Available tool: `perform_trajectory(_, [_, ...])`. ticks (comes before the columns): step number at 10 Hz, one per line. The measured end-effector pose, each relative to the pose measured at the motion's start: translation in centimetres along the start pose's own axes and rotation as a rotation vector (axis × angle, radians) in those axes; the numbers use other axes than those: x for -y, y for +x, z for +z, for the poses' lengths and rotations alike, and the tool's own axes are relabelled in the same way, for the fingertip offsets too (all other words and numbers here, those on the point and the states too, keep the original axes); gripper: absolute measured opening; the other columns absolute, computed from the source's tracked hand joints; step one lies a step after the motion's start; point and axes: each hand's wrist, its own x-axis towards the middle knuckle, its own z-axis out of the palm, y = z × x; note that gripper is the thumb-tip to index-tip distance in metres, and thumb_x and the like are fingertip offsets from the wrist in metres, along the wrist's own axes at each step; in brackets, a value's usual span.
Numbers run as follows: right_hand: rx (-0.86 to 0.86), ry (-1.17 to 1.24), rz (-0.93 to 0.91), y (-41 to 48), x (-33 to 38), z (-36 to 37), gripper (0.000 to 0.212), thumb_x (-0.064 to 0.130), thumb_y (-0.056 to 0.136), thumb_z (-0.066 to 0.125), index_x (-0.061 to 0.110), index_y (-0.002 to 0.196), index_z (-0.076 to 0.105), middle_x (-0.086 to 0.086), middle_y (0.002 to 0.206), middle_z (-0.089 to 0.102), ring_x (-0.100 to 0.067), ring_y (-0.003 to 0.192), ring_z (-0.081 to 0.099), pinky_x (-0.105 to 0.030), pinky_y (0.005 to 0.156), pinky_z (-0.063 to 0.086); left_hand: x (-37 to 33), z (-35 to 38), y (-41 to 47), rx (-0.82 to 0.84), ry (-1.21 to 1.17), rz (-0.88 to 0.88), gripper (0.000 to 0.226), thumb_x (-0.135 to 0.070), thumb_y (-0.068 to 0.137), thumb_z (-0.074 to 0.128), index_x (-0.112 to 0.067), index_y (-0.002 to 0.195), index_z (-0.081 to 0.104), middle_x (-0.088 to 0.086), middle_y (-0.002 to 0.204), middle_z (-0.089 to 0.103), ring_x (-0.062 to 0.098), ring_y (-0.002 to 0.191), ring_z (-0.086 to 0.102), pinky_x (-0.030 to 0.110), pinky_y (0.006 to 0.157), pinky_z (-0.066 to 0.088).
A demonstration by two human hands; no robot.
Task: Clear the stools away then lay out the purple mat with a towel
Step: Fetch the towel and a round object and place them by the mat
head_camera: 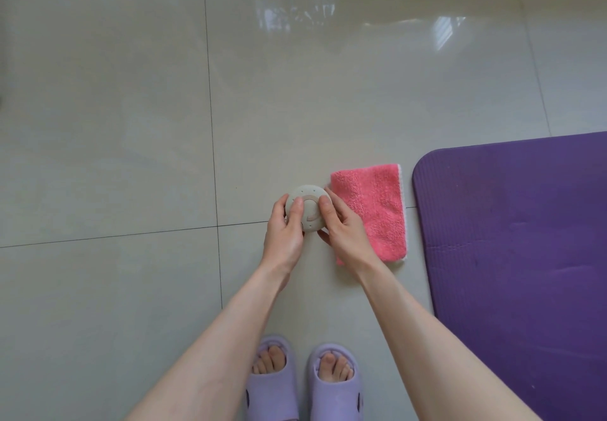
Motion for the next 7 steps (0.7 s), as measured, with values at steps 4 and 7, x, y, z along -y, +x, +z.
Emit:
perform_trajectory(4, [-0.064,-0.040,0.017,-2.8,0.8,-0.7,0.053,0.038,0.096,0.050,0.016,0.143,0.041,0.002,0.142,0.049,-0.015,0.124,0.051,-0.026,0.085,0.050,-1.0,-0.8,-2.9,0.003,0.059,-0.003,0.056,-0.040,0.095,0.049,-0.011,0.142,0.036,0.000,0.133,0.053,0.008,0.119,0.053,0.042,0.108,0.038])
perform_trajectory(7, [-0.098,0.038,0.089,-13.8,10.0,-1.1,0.042,0.037,0.095,0.053,0.016,0.131,0.053,-0.003,0.124,0.059,-0.022,0.113,0.057,-0.038,0.094,0.049,-8.4,-1.7,-13.5,-0.012,0.170,0.007,0.053,-0.036,0.096,0.049,-0.011,0.141,0.036,-0.001,0.121,0.050,0.002,0.101,0.053,0.019,0.089,0.042])
